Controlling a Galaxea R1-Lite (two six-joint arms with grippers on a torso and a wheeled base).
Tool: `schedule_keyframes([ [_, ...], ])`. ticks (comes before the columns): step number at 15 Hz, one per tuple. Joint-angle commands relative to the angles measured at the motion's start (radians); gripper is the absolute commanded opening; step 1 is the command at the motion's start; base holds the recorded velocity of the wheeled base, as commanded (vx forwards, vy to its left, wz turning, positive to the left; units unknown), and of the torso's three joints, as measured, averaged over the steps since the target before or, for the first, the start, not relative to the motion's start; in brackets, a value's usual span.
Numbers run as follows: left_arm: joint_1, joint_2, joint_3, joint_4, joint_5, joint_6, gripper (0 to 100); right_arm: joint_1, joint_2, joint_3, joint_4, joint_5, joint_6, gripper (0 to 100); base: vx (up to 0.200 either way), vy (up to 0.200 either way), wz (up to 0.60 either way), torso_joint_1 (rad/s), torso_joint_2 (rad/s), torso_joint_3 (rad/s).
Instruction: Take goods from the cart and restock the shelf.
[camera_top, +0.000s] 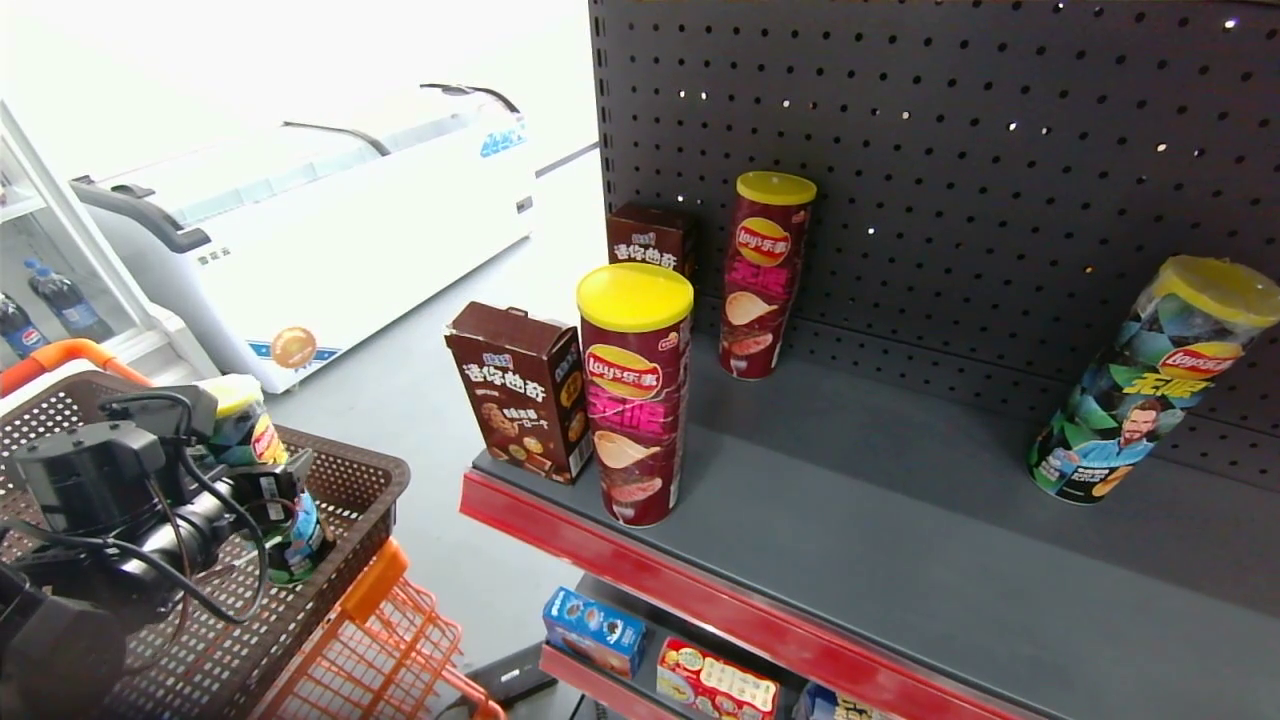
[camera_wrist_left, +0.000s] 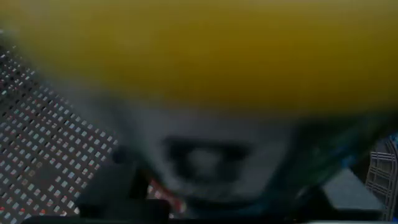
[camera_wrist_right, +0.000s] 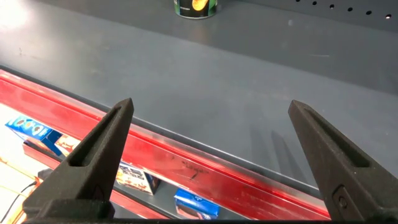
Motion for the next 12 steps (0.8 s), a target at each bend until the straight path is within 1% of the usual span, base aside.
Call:
schedule_keyframes([
  [1, -0.005, -0.006, -0.005, -0.002, 0.0, 0.002, 0, 0.0, 0.001, 0.0, 0.0, 0.0, -0.001, 100, 0.0, 0.0, 0.0, 0.0, 0.0, 0.0],
  [4, -0.028, -0.082, -0.011, 0.0, -0.001, 0.008, 0, 0.002, 0.001, 0.0, 0.0, 0.0, -0.001, 100, 0.0, 0.0, 0.0, 0.0, 0.0, 0.0],
  [5, -0.031, -0.129, -0.016, 0.017, -0.004, 0.018, 0, 0.0, 0.001, 0.0, 0.0, 0.0, -0.001, 100, 0.0, 0.0, 0.0, 0.0, 0.0, 0.0],
  [6, -0.031, -0.136, -0.017, 0.017, -0.004, 0.019, 0, 0.0, 0.001, 0.0, 0.001, 0.0, -0.001, 100, 0.0, 0.0, 0.0, 0.0, 0.0, 0.0],
  [7, -0.034, -0.236, -0.037, 0.084, -0.043, 0.028, 0, 0.0, 0.001, 0.0, 0.0, 0.0, -0.001, 100, 0.0, 0.0, 0.0, 0.0, 0.0, 0.0],
  [8, -0.036, -0.305, -0.034, 0.155, -0.063, 0.048, 0, 0.0, 0.001, 0.0, 0.0, 0.0, -0.001, 100, 0.0, 0.0, 0.0, 0.0, 0.0, 0.0],
  [9, -0.039, -0.351, -0.031, 0.207, -0.076, 0.057, 0, 0.0, 0.001, 0.0, 0.0, 0.0, 0.001, 100, 0.0, 0.0, 0.0, 0.0, 0.0, 0.0],
  [10, -0.063, -0.463, -0.03, 0.307, -0.113, 0.061, 0, 0.0, 0.001, 0.0, 0.0, 0.0, -0.001, 100, 0.0, 0.0, 0.0, 0.0, 0.0, 0.0],
  [12, -0.079, -0.514, -0.027, 0.336, -0.118, 0.061, 0, 0.0, 0.001, 0.0, 0.0, 0.0, -0.001, 100, 0.0, 0.0, 0.0, 0.0, 0.0, 0.0],
])
